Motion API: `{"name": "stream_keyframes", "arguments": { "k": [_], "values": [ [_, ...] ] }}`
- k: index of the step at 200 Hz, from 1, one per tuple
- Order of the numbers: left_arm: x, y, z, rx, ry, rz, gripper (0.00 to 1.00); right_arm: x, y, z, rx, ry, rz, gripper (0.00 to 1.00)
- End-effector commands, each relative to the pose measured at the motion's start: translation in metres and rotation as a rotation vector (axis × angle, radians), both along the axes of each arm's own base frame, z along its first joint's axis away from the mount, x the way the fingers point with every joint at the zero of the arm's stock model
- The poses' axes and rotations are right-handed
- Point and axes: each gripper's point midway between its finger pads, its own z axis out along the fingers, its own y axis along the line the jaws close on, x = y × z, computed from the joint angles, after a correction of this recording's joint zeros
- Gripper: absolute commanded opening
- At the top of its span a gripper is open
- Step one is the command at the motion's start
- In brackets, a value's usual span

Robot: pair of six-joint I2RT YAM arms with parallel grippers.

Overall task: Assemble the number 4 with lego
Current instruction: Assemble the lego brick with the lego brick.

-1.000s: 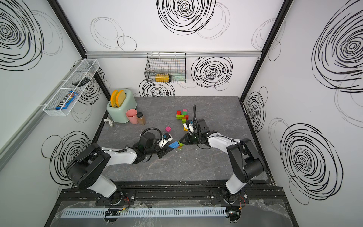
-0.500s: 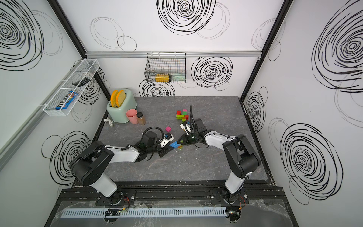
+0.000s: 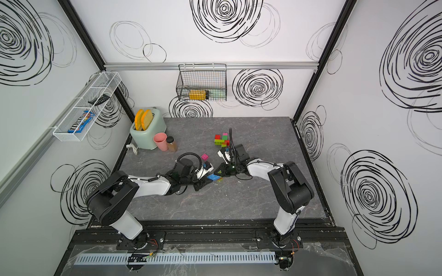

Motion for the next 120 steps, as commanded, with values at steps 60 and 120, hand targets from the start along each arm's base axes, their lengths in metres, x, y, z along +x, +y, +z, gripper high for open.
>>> {"name": "stream_keyframes", "arguments": {
  "k": [60, 120],
  "values": [
    [0.005, 0.001, -0.005, 0.039, 0.06, 0.036, 0.35, -0.045, -0.068, -0.097, -0.327, 0.222, -0.117, 0.0],
    [-0.001, -0.006, 0.028, -0.003, -0.029, 0.005, 0.96, -0.03, -0.047, -0.072, -0.224, 0.184, -0.11, 0.0]
  ]
}}
